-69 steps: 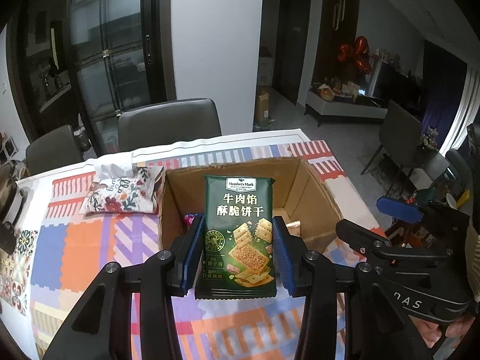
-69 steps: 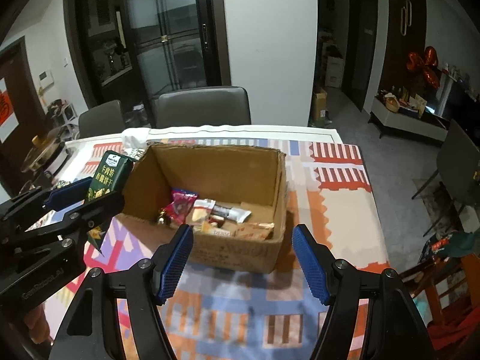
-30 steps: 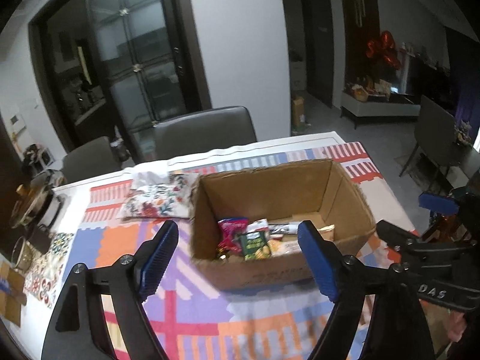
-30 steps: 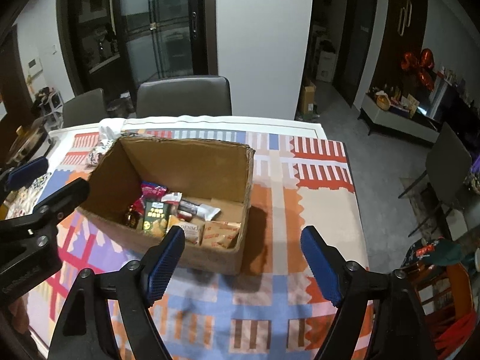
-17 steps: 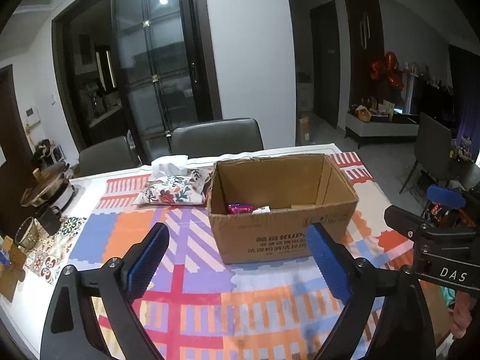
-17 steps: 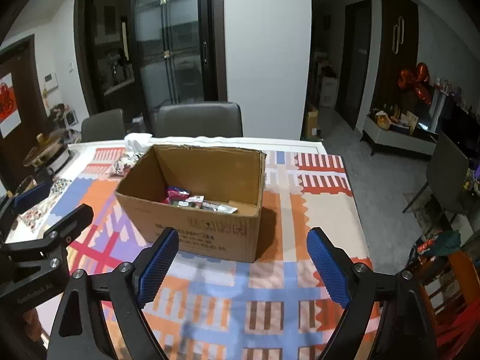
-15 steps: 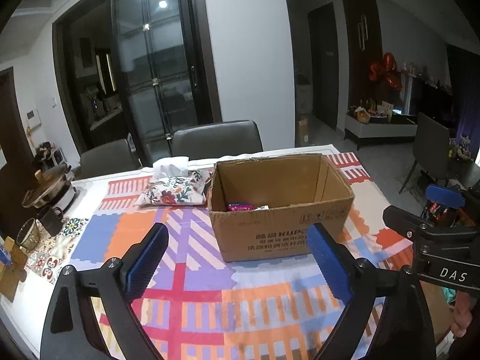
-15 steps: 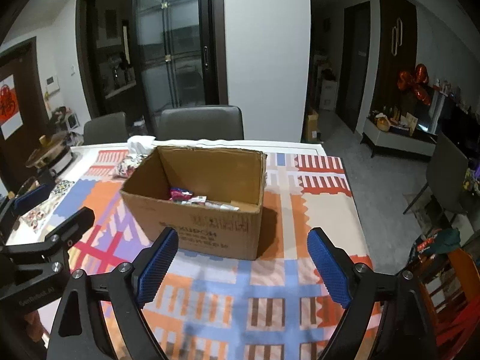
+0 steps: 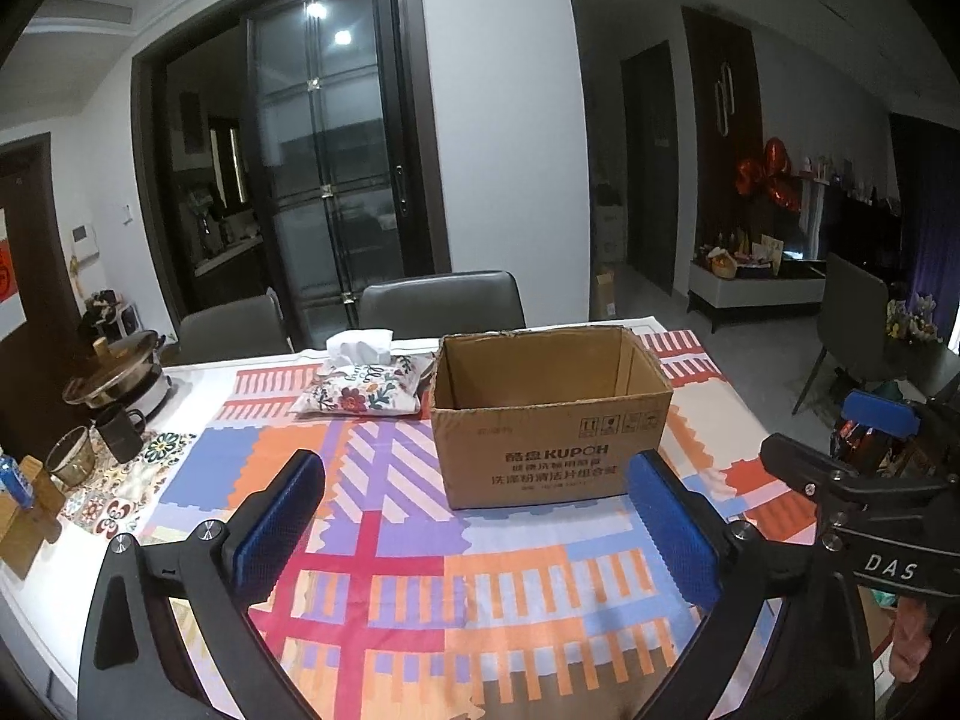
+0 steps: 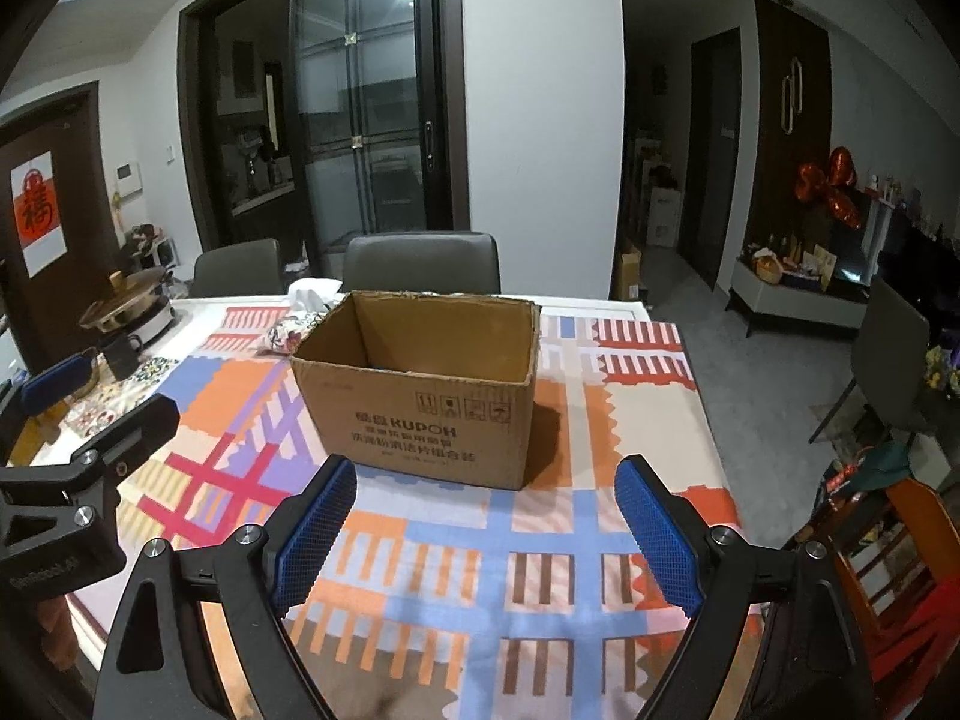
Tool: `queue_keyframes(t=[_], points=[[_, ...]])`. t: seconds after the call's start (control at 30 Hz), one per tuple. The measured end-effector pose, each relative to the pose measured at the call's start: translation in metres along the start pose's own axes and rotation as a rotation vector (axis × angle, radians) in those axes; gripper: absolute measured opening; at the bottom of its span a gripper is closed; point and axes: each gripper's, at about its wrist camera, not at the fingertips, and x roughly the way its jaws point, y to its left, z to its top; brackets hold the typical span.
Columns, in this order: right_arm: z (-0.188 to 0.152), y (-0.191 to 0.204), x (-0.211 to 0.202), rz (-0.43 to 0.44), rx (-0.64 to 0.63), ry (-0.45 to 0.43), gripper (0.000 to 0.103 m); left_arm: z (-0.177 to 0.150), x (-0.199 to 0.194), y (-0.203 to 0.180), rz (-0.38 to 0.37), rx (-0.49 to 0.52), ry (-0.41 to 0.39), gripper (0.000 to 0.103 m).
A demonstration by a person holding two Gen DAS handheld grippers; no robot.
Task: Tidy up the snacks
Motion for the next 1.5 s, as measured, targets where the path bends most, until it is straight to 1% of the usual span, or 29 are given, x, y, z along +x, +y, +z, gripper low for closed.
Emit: queue_keyframes(t=[0.1,0.33,0.67,0.93,1.5], points=[[-0.002,0.001,-0.008,0.005,-0.003,-0.011,0.089,-0.002,-0.007,-0.002,0.003,0.010,-0.013,0.103],[-0.005,0.001,-0.018,0.016,-0.006,-0.028,0.089,-0.005,-0.018,-0.002,-0.026,0.009,-0.023,0.103],[-0.012,0.001,-0.026,0.012,-0.003,-0.047,0.089,-0.015,-0.029,-0.001,0.000,0.030,-0.060,0.103],[-0.017,0.005,-0.028,0.017,-0.016,-0.058,0.089,-0.018,-0.032,0.004,-0.024,0.006,-0.055,0.103],[-0.020,0.005,-0.028,0.018,-0.013,-0.050,0.089,-0.019,-0.027,0.006,-0.033,-0.011,-0.030,0.103]])
